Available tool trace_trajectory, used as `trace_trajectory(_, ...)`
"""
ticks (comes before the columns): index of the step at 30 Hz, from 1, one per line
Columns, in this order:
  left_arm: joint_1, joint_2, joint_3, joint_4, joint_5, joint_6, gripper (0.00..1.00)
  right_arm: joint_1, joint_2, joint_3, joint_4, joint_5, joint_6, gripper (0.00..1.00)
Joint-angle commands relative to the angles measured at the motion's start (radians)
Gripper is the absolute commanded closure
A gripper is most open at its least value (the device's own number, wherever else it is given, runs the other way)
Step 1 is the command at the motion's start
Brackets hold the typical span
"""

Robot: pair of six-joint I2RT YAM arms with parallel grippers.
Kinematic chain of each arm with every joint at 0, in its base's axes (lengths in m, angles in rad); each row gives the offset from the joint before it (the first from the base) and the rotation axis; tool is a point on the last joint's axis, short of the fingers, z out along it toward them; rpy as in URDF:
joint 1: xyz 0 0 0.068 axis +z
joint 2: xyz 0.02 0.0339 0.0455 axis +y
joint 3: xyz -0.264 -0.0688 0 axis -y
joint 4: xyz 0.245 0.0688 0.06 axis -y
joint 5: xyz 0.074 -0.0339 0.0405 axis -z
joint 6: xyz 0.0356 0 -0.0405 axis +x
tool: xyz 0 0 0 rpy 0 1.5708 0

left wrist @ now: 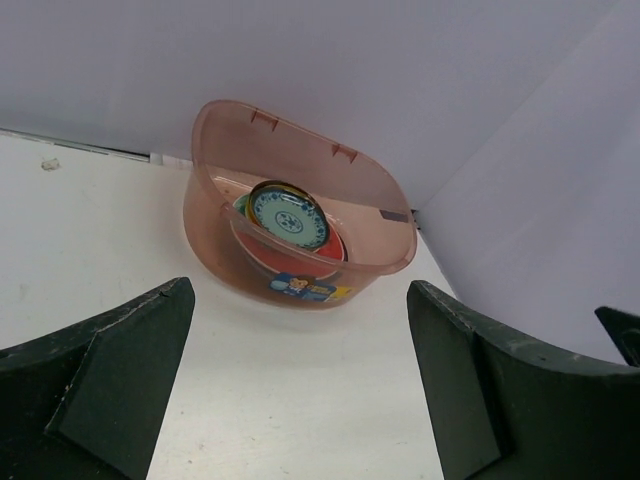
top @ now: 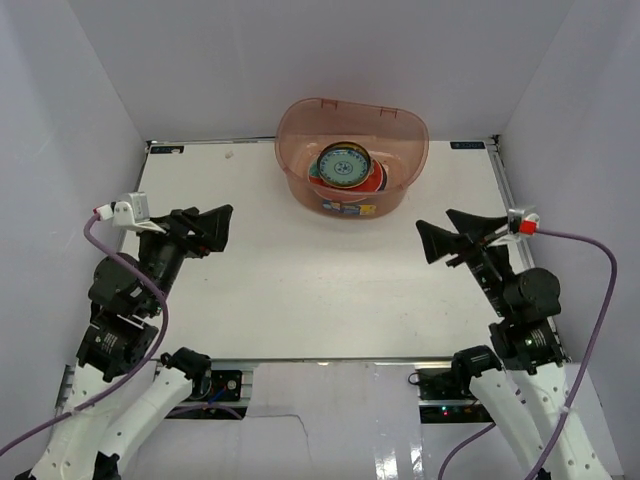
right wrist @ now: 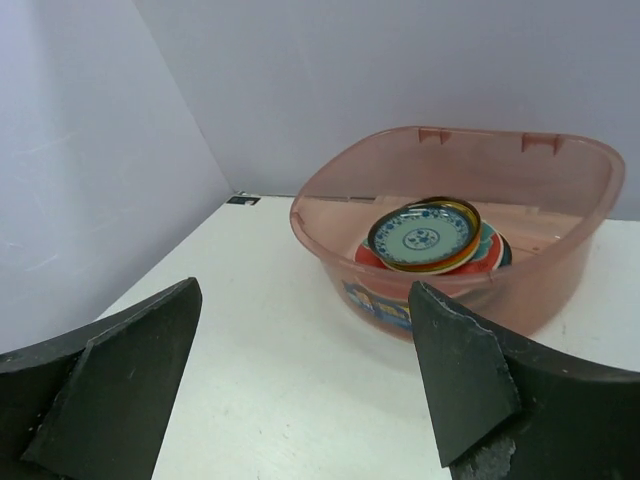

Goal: Place the plates into the plastic bin on the countertop

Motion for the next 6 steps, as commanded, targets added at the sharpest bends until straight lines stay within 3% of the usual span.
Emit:
trace_trajectory(1, -0.003, -0.038, -0.039, -0.018, 0.025, -0.017, 0.02, 0.005, -0.173, -0.091, -0.146, 0.098, -0.045, 0.1)
trace_trajectory(4, -0.003, -0.055, -0.073, -0.01, 0.044, -0.046, 0.02, 0.003, -0.277, -0.191, -0.168, 0.127, -0.046, 0.1)
trace_trajectory(6, -0.003, -0.048, -0.087, 0.001, 0.054, -0.057, 0.02, 0.003, -0.306, -0.237, -0.092, 0.119, -0.048, 0.1)
